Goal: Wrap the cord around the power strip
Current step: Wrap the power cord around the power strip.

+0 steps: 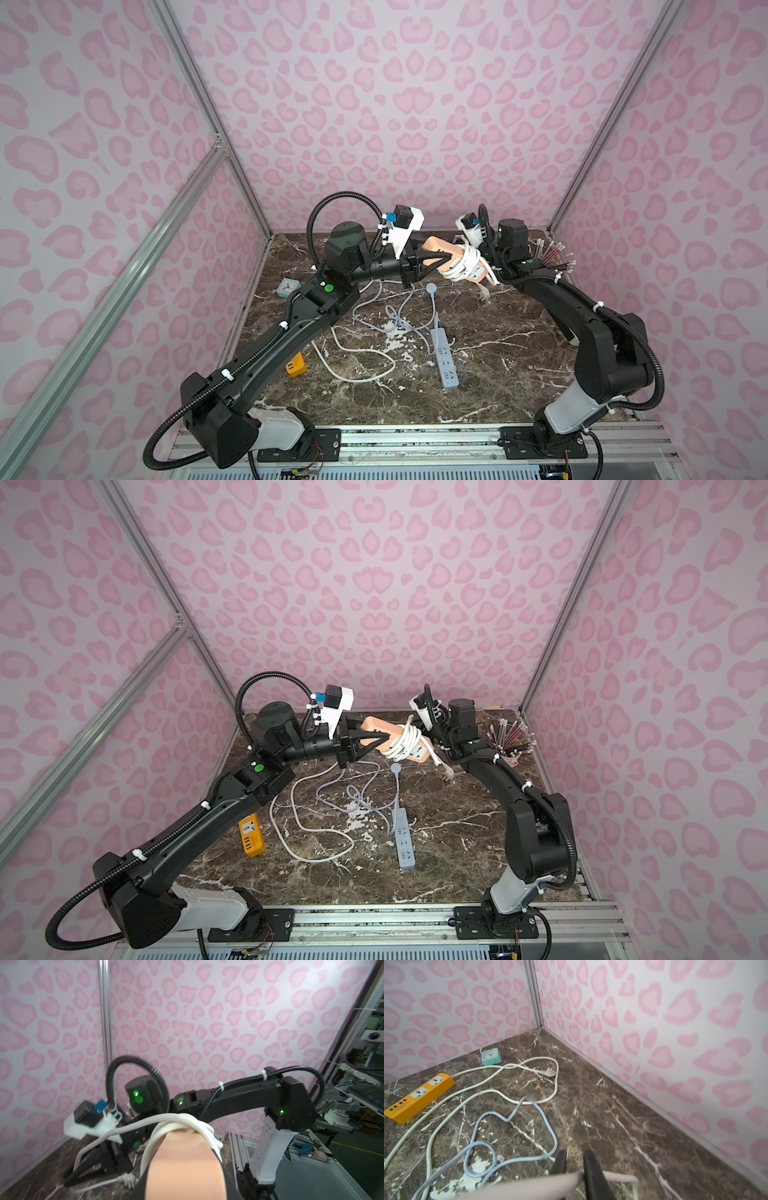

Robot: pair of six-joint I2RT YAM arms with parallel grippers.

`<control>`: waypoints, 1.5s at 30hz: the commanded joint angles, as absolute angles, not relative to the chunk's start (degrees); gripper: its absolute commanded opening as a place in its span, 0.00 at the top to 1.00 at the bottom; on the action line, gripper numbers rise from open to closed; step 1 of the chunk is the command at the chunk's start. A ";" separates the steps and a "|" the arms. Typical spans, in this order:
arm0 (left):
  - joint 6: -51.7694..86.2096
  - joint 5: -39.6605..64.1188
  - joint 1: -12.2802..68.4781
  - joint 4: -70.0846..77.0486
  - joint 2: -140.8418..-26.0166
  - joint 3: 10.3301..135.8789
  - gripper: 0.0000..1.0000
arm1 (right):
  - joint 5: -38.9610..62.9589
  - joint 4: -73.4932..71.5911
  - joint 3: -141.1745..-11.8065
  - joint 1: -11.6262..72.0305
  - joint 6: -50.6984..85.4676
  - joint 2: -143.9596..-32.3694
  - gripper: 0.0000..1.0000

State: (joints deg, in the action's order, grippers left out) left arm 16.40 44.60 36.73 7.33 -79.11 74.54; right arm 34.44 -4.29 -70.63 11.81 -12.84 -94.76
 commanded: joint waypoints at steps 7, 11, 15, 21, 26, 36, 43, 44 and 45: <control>31.03 41.54 36.91 36.39 -78.84 68.47 0.98 | 33.76 -16.60 -65.24 11.52 -3.08 -94.15 0.61; 36.09 38.09 36.91 41.95 -78.76 67.59 0.98 | 31.01 -19.76 -63.73 11.40 -1.85 -94.81 0.57; 38.01 35.41 37.25 43.34 -78.60 67.72 0.98 | 30.00 -24.71 -62.59 11.13 0.53 -95.81 0.57; 39.53 28.29 37.26 45.50 -77.96 66.70 0.98 | 26.99 -28.61 -59.86 13.04 3.08 -95.95 0.77; 41.84 19.15 37.10 50.65 -79.28 65.22 0.98 | 19.07 -26.86 -52.82 18.99 1.17 -90.82 0.90; 17.77 2.44 34.37 33.01 -83.85 71.48 0.98 | 0.26 -10.86 -46.40 31.47 -7.12 -77.62 1.00; -11.22 -12.09 33.86 14.28 -90.70 76.69 0.98 | -17.58 -3.95 -50.70 39.99 -18.91 -67.99 1.00; -13.46 -12.76 33.88 10.84 -91.56 76.96 0.98 | -18.33 -3.50 -52.23 40.15 -20.29 -66.72 1.00; -14.42 -12.52 33.86 8.26 -92.11 77.08 0.98 | -18.63 -3.22 -53.67 40.16 -21.42 -65.79 1.00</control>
State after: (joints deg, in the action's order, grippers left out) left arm -1.39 -6.61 33.91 17.41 -91.02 76.18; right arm -10.94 -4.10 -50.30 39.64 -14.46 -68.14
